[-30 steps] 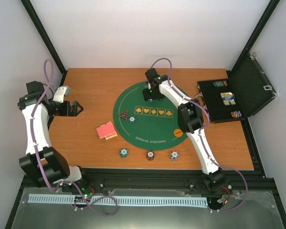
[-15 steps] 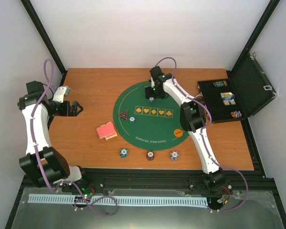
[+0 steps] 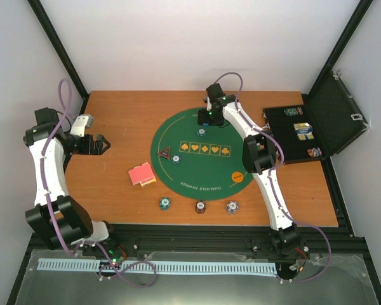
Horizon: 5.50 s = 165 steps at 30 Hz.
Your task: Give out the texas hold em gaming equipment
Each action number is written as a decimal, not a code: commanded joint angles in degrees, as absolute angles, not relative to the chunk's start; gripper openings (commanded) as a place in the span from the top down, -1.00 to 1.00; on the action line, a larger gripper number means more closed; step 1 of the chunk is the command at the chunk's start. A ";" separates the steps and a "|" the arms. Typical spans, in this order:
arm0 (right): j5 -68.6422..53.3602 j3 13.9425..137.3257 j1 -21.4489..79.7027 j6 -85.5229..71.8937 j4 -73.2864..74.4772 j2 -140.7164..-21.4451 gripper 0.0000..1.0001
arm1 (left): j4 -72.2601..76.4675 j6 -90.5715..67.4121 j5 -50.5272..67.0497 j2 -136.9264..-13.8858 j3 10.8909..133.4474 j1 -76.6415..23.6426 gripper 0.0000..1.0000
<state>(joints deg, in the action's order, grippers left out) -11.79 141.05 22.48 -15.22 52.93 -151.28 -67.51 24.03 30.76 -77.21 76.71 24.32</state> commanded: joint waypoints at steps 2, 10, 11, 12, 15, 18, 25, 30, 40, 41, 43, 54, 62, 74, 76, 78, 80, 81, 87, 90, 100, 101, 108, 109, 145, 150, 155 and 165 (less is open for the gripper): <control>-9.10 140.52 22.46 -16.00 54.62 -146.17 -0.43 | -67.52 24.31 30.40 -77.61 79.97 24.17 -1.00; 3.82 107.39 34.93 -14.59 46.93 -117.04 -0.56 | -69.08 24.45 30.00 -76.78 80.17 24.25 -1.00; 7.86 104.53 37.83 -14.52 46.56 -113.91 -0.60 | -69.30 24.37 29.98 -76.66 80.16 24.21 -1.00; 9.74 102.15 41.05 -14.71 46.53 -111.56 -0.63 | -69.32 24.24 29.99 -76.47 79.99 24.22 -1.00; 10.07 94.82 48.84 -17.73 45.61 -105.46 -0.68 | -69.61 23.95 30.40 -75.92 79.65 24.21 -1.00; 7.19 88.91 55.34 -21.02 43.49 -102.03 -0.70 | -69.85 23.83 30.67 -75.81 79.25 24.20 -1.00; 5.54 87.66 68.09 -24.52 43.73 -107.65 -0.71 | -70.00 23.56 31.14 -75.19 78.50 24.24 -1.00; 6.12 88.13 70.81 -25.44 43.77 -112.35 -0.70 | -70.12 23.83 30.81 -75.14 78.53 24.23 -1.00; 5.75 87.06 71.32 -25.52 42.10 -115.37 -0.49 | -70.24 24.06 30.86 -74.71 78.66 24.18 -1.00; 5.74 86.79 71.28 -25.76 41.96 -115.63 -0.48 | -70.23 24.06 30.87 -74.77 78.65 24.25 -1.00; 5.88 86.68 71.35 -26.04 41.92 -116.27 -0.46 | -70.22 24.05 30.97 -74.80 78.66 24.20 -1.00; 5.10 85.13 71.50 -26.72 39.83 -117.61 -0.24 | -70.69 24.20 30.89 -74.60 79.45 24.21 -1.00; 5.18 85.38 71.70 -26.46 39.40 -118.73 -0.04 | -70.58 24.34 30.72 -74.49 79.34 24.25 -1.00; 6.45 87.51 72.04 -25.85 40.87 -117.62 0.25 | -70.54 24.37 30.92 -74.79 79.78 24.21 -1.00; 6.74 88.14 72.15 -25.71 41.48 -117.36 0.33 | -70.57 24.33 30.95 -74.71 79.79 24.21 -1.00; 6.93 88.73 72.19 -25.51 42.07 -116.89 0.34 | -70.62 24.39 31.00 -74.63 79.67 24.24 -1.00; 6.98 89.38 72.30 -25.29 42.70 -116.09 0.34 | -70.58 24.44 31.00 -74.61 79.62 24.26 -1.00; 6.93 89.69 72.33 -25.00 43.08 -115.64 0.34 | -70.59 24.47 30.95 -74.62 79.55 24.25 -1.00; 9.39 91.10 71.93 -24.23 45.86 -112.54 0.42 | -70.74 24.34 31.52 -74.93 79.94 24.25 -1.00; 10.72 91.27 69.54 -23.38 47.56 -110.73 0.43 | -70.72 24.34 31.51 -74.97 79.81 24.24 -1.00; 9.48 92.51 47.47 -14.39 48.02 -107.63 0.42 | -70.89 24.39 31.86 -74.87 80.08 24.26 -1.00; 9.21 93.57 45.11 -13.54 48.02 -108.46 0.41 | -70.85 24.43 31.82 -74.95 80.18 24.22 -0.99; 6.43 105.25 32.30 -10.91 48.44 -119.20 0.42 | -70.78 24.32 33.25 -76.38 79.82 24.25 -0.99; 6.04 107.30 31.12 -10.68 48.81 -121.09 0.42 | -70.65 24.32 33.23 -76.55 79.71 24.26 -1.00; 1.71 95.03 25.21 -12.75 41.85 -121.34 0.47 | -69.39 24.77 34.88 -77.93 79.77 24.21 -1.00; 3.24 76.71 28.32 -15.27 37.83 -108.13 0.47 | -69.32 24.38 35.89 -77.53 79.80 24.20 -1.00; 3.76 65.55 32.54 -18.69 35.21 -99.41 0.46 | -69.78 24.47 36.16 -77.44 80.28 24.25 -1.00; 4.69 61.64 36.03 -21.61 34.01 -99.05 0.47 | -70.55 24.70 36.11 -76.29 80.59 24.25 -1.00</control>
